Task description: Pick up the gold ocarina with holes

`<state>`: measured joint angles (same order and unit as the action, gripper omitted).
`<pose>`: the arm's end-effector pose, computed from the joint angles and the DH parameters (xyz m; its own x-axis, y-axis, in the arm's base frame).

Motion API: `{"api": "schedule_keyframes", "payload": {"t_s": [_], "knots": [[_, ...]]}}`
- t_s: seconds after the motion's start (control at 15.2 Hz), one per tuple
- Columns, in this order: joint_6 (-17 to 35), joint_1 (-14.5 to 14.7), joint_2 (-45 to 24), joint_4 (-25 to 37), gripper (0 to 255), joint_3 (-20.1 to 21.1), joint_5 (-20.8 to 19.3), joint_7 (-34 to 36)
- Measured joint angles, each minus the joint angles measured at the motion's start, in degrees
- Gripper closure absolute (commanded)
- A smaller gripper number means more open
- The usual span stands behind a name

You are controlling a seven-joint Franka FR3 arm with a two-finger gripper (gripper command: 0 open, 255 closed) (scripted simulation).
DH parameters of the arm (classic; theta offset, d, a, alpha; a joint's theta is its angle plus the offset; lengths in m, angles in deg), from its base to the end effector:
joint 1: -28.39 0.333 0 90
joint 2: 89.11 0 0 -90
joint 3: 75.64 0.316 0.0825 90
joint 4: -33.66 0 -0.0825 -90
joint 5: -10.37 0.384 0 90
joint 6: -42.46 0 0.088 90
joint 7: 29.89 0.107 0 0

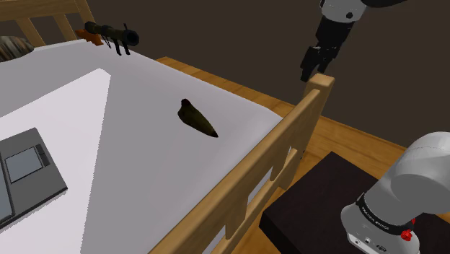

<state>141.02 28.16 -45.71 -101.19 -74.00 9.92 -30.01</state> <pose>0.3293 0.0100 0.5967 0.9921 0.0223 0.1235 0.0191 -0.9994 0.0278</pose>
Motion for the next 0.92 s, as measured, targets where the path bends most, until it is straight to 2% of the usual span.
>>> {"api": "schedule_keyframes", "payload": {"t_s": [0.33, 0.59, 0.92], "knots": [[4.3, 1.4, -2.2, -0.1, 0, 2.6, 0.1, 3.1], [9.4, 3.5, -6.8, 0.2, 0, 5.5, 4.0, 6.7], [16.1, 5.1, -12.9, 1.9, 0, 9.7, 6.1, 10.9]]}}
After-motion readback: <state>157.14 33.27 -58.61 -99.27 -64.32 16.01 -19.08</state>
